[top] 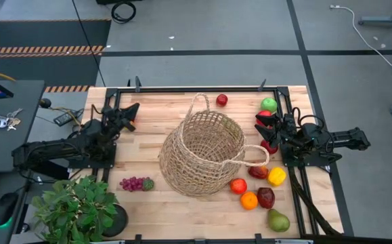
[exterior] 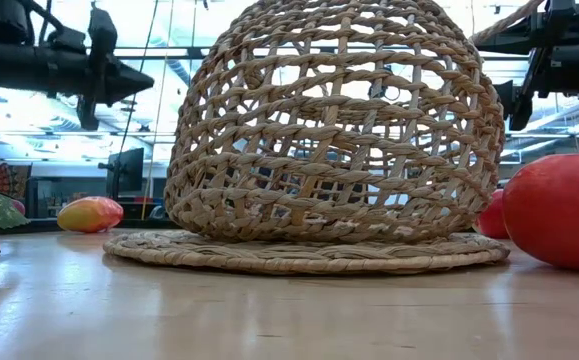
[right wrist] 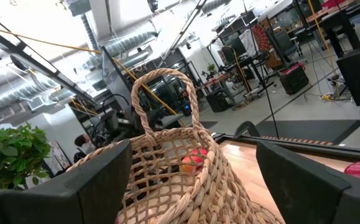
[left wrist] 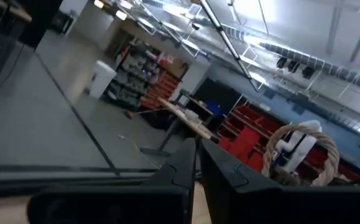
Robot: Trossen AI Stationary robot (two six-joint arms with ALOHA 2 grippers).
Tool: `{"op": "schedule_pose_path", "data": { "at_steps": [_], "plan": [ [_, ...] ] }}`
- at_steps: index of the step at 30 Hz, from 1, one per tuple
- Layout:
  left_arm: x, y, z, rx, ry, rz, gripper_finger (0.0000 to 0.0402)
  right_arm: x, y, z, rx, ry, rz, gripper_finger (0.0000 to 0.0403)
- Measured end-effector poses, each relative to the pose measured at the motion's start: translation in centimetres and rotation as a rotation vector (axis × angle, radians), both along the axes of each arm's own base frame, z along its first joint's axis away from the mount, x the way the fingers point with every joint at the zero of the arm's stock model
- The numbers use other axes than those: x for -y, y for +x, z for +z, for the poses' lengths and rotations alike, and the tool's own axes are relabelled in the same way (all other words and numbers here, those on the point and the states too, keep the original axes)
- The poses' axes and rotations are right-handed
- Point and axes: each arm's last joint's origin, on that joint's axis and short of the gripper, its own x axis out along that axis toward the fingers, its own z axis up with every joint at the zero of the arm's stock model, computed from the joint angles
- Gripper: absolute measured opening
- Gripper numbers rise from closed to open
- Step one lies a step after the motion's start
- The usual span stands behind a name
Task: Build produce basket
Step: Put the red mango into the brown basket
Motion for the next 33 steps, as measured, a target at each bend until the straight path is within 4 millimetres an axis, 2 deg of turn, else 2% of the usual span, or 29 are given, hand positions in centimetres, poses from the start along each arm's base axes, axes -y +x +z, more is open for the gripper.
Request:
{"op": "schedule_pose_path", "data": {
  "at_steps": [2,5,9,16,18,23,28,33],
  "plan": [
    [0.0,0.0,1.3,0.000,0.024,0.008,0.0025,0.0,0.0,0.0,0.000,0.000,0.000,0.0348],
    [-0.4,0.6,2.8,-0.107,0.006,0.057,0.0021,0.0,0.0,0.0,0.000,0.000,0.000,0.0348],
    [-1.3,1.7,5.6,-0.214,-0.112,0.100,0.0020,0.0,0.0,0.0,0.000,0.000,0.000,0.0348],
    [-1.8,3.4,8.6,-0.404,-0.370,-0.026,0.0022,0.0,0.0,0.0,0.001,-0.001,0.002,0.0348],
    [-1.9,3.5,9.1,-0.496,-0.418,-0.013,0.0031,0.0,0.0,0.0,0.001,-0.001,0.002,0.0348],
    [-2.9,3.3,9.8,-0.651,-0.523,0.054,0.0091,0.0,0.0,0.0,0.000,-0.001,0.002,0.0348],
    [-3.9,3.8,10.0,-0.684,-0.656,0.011,0.0183,0.0,0.0,0.0,0.000,-0.001,0.002,0.0348],
    [-5.6,4.1,8.9,-0.731,-0.776,0.007,0.0274,0.0,0.0,0.0,0.000,-0.001,0.002,0.0348]
  ]
}}
